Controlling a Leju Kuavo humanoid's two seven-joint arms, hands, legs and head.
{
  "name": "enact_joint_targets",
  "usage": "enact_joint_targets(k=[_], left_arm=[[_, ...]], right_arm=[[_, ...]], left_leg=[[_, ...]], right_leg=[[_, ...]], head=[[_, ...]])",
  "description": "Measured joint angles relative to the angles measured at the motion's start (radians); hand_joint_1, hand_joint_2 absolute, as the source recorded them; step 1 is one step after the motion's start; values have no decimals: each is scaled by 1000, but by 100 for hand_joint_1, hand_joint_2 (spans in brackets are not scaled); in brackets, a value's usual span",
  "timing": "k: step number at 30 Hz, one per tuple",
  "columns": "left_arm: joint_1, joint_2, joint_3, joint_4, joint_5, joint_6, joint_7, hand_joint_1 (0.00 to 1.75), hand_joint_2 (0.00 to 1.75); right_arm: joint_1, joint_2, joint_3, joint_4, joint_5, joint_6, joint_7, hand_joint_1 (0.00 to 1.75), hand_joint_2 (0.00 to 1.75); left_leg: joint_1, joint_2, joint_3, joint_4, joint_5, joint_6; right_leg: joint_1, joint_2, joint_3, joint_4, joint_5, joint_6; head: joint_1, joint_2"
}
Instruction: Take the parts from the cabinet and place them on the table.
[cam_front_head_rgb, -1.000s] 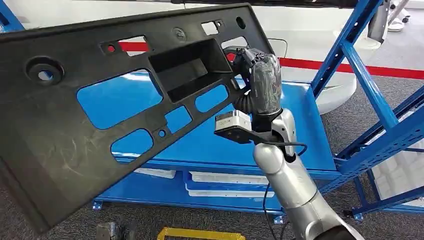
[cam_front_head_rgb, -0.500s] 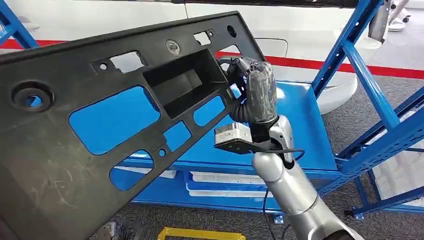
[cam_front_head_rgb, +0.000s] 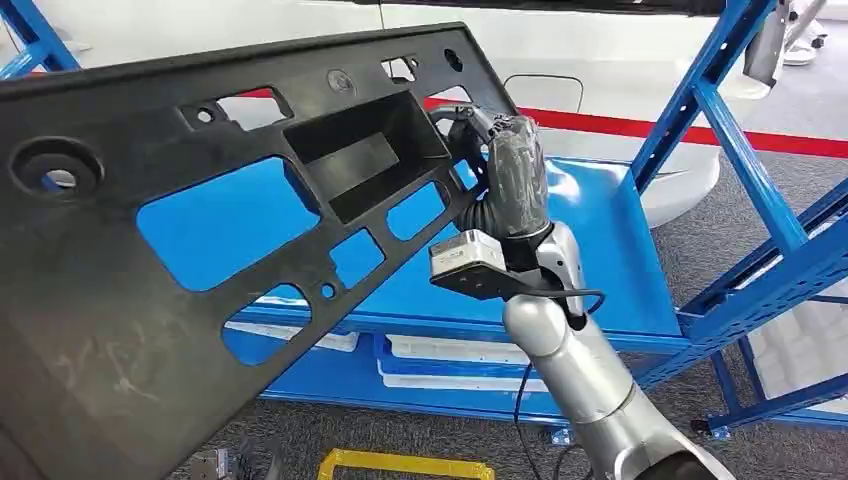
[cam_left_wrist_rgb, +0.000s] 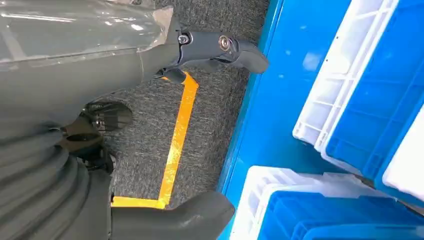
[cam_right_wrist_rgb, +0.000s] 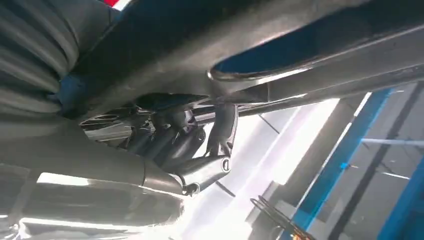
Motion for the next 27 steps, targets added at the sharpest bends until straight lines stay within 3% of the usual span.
enact_joint_targets(k=[1, 4, 5, 6, 7, 9, 10, 11, 12, 13, 14, 15, 16, 17, 19, 20, 21, 22, 24, 25, 26, 27], left_arm=[[0, 0, 0, 0, 0, 0, 0, 0, 175], [3, 1, 0, 0, 2, 0, -3, 0, 175], [5, 2, 1, 0, 3, 0, -3, 0, 175], [5, 3, 2, 0, 5, 0, -3, 0, 175], [5, 4, 2, 0, 6, -1, -3, 0, 175], [7, 5, 2, 0, 9, -4, -3, 0, 175], [9, 5, 2, 0, 12, -6, -3, 0, 175], [13, 5, 2, 0, 13, -10, -3, 0, 175], [16, 5, 2, -1, 14, -12, -3, 0, 175], [18, 5, 2, -2, 15, -15, -3, 0, 175], [19, 6, 2, -5, 15, -16, -3, 0, 175], [18, 6, 2, -8, 15, -18, -3, 0, 175], [16, 6, 2, -11, 15, -20, -4, 0, 175], [17, 6, 2, -14, 15, -21, -5, 0, 175], [19, 7, 2, -15, 15, -21, -5, 0, 175], [19, 8, 2, -16, 16, -21, -5, 0, 175], [18, 6, 2, -16, 16, -21, -6, 0, 175], [18, 6, 1, -17, 16, -21, -6, 0, 175], [20, 5, 1, -18, 16, -22, -6, 0, 175], [20, 6, 0, -18, 16, -22, -6, 0, 175], [21, 6, 0, -18, 16, -24, -5, 0, 175], [21, 6, -1, -18, 16, -24, -5, 0, 175]], right_arm=[[-4, 2, 2, 2, 0, 0, 0, 175, 175], [-9, 5, 5, 9, -17, 2, -1, 175, 175], [-10, 7, 5, 12, -23, 3, -2, 175, 175], [-14, 9, 5, 16, -30, 6, -4, 175, 175], [-16, 11, 6, 17, -36, 8, -6, 175, 175], [-18, 14, 6, 19, -47, 8, -9, 175, 175], [-16, 15, 6, 21, -51, 8, -12, 175, 175], [-15, 15, 6, 23, -54, 8, -15, 175, 175], [-14, 15, 6, 24, -59, 8, -18, 175, 175], [-12, 15, 6, 24, -66, 8, -20, 175, 175], [-11, 15, 6, 24, -71, 8, -21, 175, 175], [-11, 15, 5, 23, -73, 8, -21, 175, 175], [-12, 16, 5, 22, -74, 8, -21, 175, 175], [-14, 16, 3, 22, -76, 8, -21, 175, 175], [-13, 19, 4, 22, -79, 8, -21, 175, 175], [-12, 19, 3, 22, -80, 8, -21, 175, 175], [-11, 18, 2, 22, -82, 8, -21, 175, 175], [-11, 18, 0, 22, -83, 8, -21, 175, 175], [-9, 16, 0, 22, -84, 8, -21, 175, 175], [-5, 16, 0, 22, -85, 7, -21, 175, 175], [-1, 16, 0, 22, -87, 6, -21, 175, 175], [4, 15, -1, 22, -89, 5, -21, 175, 175]], left_leg=[[-3, -1, -8, 4, 1, -6], [-3, -4, -17, 12, 13, -25], [-4, -6, -24, 16, 13, -29], [2, -4, -32, 30, -12, -39], [6, 1, -45, 66, -56, -45], [14, 3, -91, 205, -157, -59], [17, 4, -108, 269, -186, -64], [20, 4, -112, 306, -188, -67], [22, 5, -94, 298, -165, -67], [23, 7, -53, 250, -129, -67], [24, 8, 7, 169, -96, -65], [25, 8, 69, 78, -88, -62], [24, 6, 106, 22, -126, -57], [14, 3, 104, 20, -115, -47], [6, 3, 99, 18, -109, -37], [5, 3, 96, 10, -99, -25], [17, 9, 95, -5, -80, -12], [11, 11, 86, -10, -69, -7], [9, 13, 62, -9, -50, 6], [7, 14, 48, -9, -41, 7], [6, 13, 35, -8, -32, 7], [5, 13, 24, -8, -23, 6]], right_leg=[[7, 6, 13, -6, 2, -12], [17, 8, -11, 4, 9, -21], [0, 6, -15, -2, 17, -33], [-5, 3, -19, -2, 23, -41], [-4, 2, -26, -2, 30, -56], [1, -2, -43, -2, 41, -67], [3, -3, -53, -1, 48, -69], [4, -3, -63, 0, 55, -68], [4, -3, -73, 2, 62, -65], [4, -3, -82, 4, 66, -62], [4, -2, -88, 6, 72, -60], [4, -2, -91, 7, 76, -54], [6, -3, -94, 6, 82, -46], [6, -5, -93, 3, 88, -41], [3, -6, -92, 0, 99, -26], [5, -5, -92, -6, 107, -15], [10, -6, -101, 3, 98, -13], [9, -4, -118, 26, 64, -19], [9, -3, -164, 170, -35, -37], [8, -3, -188, 251, -71, -37], [9, -3, -197, 305, -84, -30], [9, -3, -184, 308, -76, -20]], head=[[-2, 0], [-2, 0], [-2, 0], [-3, 0], [-5, 0], [-5, 0], [-6, 0], [-5, 0], [-5, 0], [-6, 0], [-6, 0], [-6, 0], [-5, 0], [-3, 0], [-5, 0], [-5, 0], [-4, 0], [-4, 0], [-1, 0], [-1, 0], [0, 0], [0, 0]])
